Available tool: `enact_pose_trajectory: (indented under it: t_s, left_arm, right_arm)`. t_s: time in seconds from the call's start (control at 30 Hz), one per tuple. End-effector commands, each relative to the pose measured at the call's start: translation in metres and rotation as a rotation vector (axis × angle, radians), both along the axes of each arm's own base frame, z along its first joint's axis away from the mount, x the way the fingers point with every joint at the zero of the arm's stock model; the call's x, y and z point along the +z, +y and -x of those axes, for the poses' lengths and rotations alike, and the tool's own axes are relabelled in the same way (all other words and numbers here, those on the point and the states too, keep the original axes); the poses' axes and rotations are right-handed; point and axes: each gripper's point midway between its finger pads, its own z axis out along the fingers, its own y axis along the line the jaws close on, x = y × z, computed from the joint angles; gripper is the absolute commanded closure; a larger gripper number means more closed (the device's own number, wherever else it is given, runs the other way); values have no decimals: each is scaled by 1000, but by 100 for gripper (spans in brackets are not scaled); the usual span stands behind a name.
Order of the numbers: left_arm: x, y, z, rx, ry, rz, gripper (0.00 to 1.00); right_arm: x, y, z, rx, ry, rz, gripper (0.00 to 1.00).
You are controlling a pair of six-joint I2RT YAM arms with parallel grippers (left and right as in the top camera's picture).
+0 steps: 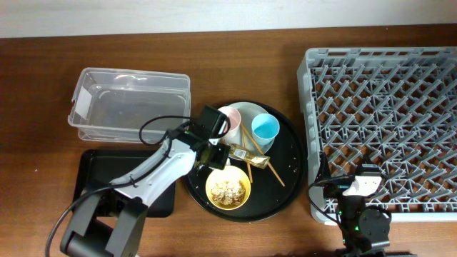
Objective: Sort waste into correct bins and load items into the dishwasher rack
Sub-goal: 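Grasp the crumpled white tissue with the left gripper, then carry the tissue left and release it into the clear plastic bin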
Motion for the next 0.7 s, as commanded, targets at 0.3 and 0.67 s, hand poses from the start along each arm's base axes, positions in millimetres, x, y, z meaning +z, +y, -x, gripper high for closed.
enact_pose_trajectory:
  t_s: [0.3,0.67]
  left_arm:
    - [-23,6,14,-13,26,-17,54]
    - [26,-7,-3,-19,-76,62,100]
  right_arm:
    - [-3,-1,0,-7,7,-3,2]
    - [-3,-1,0,-7,7,-3,1]
